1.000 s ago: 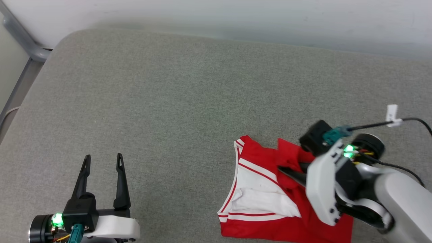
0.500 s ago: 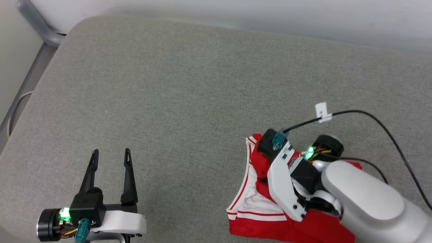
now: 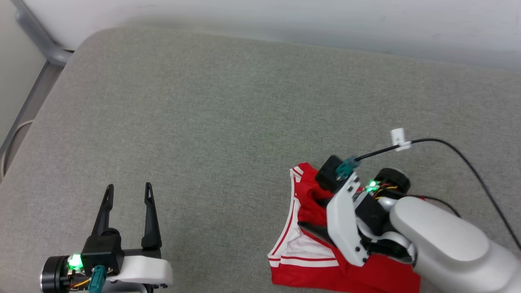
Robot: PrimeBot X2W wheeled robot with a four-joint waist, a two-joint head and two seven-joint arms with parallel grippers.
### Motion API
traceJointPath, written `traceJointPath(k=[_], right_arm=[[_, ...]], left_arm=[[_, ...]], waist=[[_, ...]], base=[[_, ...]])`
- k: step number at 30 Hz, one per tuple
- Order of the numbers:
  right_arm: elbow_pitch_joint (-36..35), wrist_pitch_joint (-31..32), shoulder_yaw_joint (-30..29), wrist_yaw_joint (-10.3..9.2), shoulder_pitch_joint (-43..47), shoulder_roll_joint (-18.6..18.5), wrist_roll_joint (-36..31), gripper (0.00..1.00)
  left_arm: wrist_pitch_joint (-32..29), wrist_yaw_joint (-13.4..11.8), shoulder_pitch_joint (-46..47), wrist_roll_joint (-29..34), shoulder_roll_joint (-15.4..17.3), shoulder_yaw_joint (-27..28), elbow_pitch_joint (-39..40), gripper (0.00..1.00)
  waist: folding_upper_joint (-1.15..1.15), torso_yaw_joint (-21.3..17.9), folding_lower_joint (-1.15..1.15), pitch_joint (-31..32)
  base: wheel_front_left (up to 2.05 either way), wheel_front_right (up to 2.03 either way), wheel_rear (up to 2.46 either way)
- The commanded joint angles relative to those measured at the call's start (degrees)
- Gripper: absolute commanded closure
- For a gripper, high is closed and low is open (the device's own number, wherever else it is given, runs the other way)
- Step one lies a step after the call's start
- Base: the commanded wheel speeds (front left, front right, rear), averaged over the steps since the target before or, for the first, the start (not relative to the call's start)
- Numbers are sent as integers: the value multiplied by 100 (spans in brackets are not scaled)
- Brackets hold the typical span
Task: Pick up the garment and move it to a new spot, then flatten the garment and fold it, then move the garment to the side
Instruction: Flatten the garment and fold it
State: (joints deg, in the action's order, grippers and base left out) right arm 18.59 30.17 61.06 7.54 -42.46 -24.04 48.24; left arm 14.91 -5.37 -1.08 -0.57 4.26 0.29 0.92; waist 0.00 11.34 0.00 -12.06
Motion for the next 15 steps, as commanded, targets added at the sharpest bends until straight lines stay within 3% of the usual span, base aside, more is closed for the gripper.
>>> traceJointPath(k=[1,9,15], right_arm=[[-103,-159,-115,-10,55,-144,67,0],[-626,-1330,-1095,-8,455,-679,-356,0],[-655,-2273,-2268,-9,1124,-663,-1128,0]], left_arm=[[40,11,-62,32,21,-2,-12,0],[39,-35,-198,76,124,-37,30,0],[36,-71,-296,106,214,-15,62,0]], waist=[[0,-101,0,102],[0,-431,0,346],[0,-669,0,496]], base=[[0,0,0],[0,0,0],[0,0,0]])
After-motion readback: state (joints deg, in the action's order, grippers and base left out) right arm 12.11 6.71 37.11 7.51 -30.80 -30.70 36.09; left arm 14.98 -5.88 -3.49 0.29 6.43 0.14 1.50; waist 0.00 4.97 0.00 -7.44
